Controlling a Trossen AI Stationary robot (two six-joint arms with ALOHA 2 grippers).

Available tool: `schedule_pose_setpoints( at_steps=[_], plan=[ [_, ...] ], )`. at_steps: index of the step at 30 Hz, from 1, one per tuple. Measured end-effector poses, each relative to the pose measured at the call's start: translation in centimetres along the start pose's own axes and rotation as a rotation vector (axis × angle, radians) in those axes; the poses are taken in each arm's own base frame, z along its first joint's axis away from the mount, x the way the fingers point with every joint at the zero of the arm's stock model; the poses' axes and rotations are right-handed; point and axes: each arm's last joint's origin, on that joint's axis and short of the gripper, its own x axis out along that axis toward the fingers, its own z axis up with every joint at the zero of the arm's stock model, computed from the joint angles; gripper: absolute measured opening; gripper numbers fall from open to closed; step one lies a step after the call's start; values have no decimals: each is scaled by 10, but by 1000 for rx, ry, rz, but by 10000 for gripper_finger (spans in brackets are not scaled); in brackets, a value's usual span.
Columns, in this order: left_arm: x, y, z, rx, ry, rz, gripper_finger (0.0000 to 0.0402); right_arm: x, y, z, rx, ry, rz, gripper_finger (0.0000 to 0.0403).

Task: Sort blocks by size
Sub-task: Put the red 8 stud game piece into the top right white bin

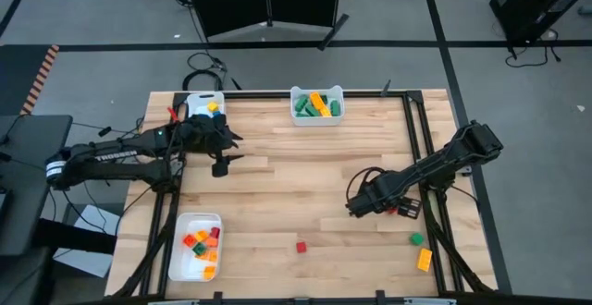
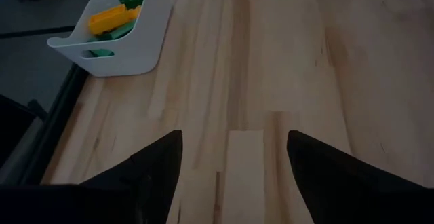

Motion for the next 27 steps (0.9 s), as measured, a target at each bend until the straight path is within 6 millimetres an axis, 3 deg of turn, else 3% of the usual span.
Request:
schedule_pose_setpoints(
  at_steps=[10, 27],
  plan=[
    [0, 1, -1, -7, 5, -2, 275, 22, -11, 2, 15, -16, -85, 275],
    [0, 2, 1, -7, -9, 11, 275, 60, -1, 14, 59, 28, -7, 260]
  ],
)
